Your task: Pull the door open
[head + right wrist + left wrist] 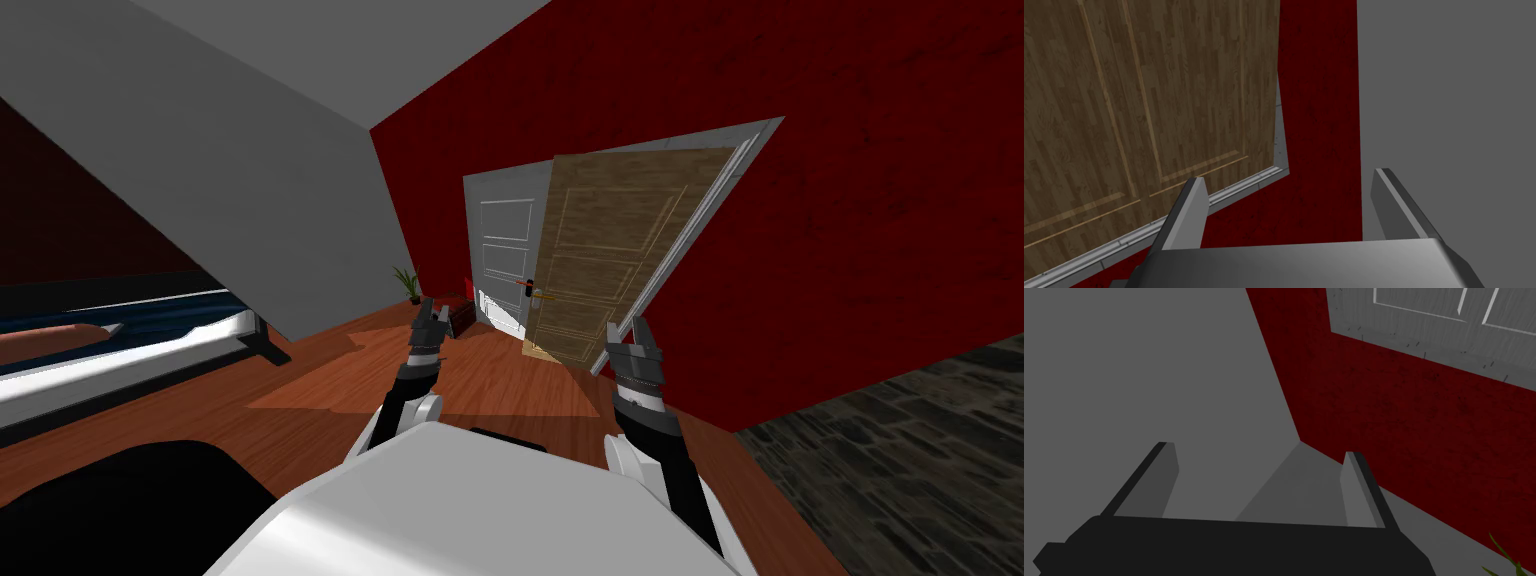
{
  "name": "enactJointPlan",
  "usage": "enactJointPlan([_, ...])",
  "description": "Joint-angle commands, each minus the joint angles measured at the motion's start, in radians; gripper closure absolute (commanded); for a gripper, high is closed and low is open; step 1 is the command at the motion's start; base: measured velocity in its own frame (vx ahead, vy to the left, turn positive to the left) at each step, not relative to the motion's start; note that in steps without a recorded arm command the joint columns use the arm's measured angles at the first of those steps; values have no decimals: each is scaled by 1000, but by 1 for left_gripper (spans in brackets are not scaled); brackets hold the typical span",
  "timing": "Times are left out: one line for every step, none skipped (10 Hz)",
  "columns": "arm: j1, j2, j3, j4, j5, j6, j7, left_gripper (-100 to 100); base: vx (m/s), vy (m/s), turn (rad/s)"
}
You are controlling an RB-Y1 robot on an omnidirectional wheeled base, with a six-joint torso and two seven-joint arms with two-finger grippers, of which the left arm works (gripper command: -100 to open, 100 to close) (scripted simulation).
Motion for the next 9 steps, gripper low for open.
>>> enactJointPlan([-13,15,7,29,3,5,5,-100,36,-53,-69])
enactJointPlan([-23,24,11,49,5,8,8,-100,113,14,-124])
enactJointPlan([-33,35,17,73,7,12,12,-100,115,26,-101])
enactJointPlan([-40,41,20,87,9,14,15,-100,109,24,-69])
enactJointPlan([-47,47,23,102,10,16,17,-100,94,27,-53])
enactJointPlan([-61,61,30,133,13,21,23,-100,89,25,-104])
enactJointPlan([-70,68,34,152,15,24,26,-100,90,17,-86])
enactJointPlan([-87,82,43,188,19,30,32,-100,122,23,-152])
enactJointPlan([-96,90,47,208,21,34,35,-100,125,27,-120])
